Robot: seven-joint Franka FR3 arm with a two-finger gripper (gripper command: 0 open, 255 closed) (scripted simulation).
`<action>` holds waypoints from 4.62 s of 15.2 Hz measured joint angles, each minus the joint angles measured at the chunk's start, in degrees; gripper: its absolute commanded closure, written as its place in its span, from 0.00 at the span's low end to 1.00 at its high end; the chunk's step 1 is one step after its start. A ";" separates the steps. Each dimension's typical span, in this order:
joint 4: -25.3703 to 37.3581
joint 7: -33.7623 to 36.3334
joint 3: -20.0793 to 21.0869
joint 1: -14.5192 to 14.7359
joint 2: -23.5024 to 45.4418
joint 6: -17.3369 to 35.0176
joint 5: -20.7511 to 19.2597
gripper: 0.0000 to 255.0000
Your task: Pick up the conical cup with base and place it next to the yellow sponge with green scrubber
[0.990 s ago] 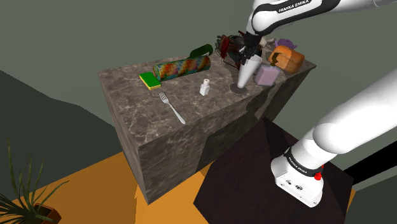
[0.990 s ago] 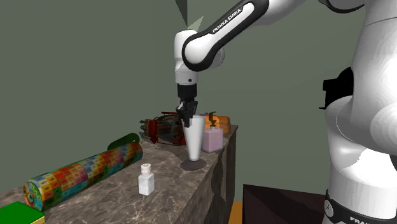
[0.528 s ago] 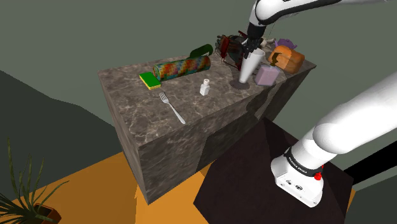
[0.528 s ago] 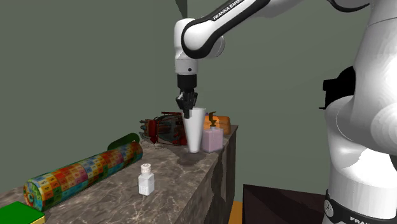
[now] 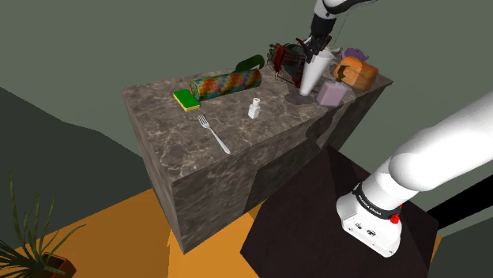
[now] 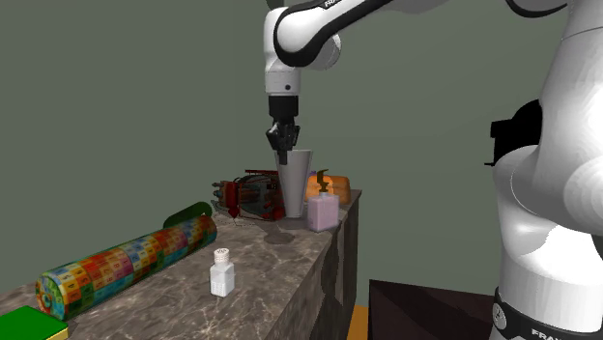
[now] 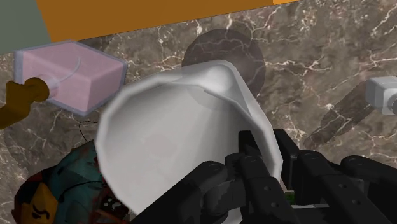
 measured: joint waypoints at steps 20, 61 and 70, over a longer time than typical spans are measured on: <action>15.35 -2.76 0.46 0.29 -0.10 -15.23 1.08 1.00; 42.62 21.01 12.49 12.50 28.54 -18.66 0.17 1.00; 54.86 27.09 13.85 17.45 42.11 -18.64 -1.56 1.00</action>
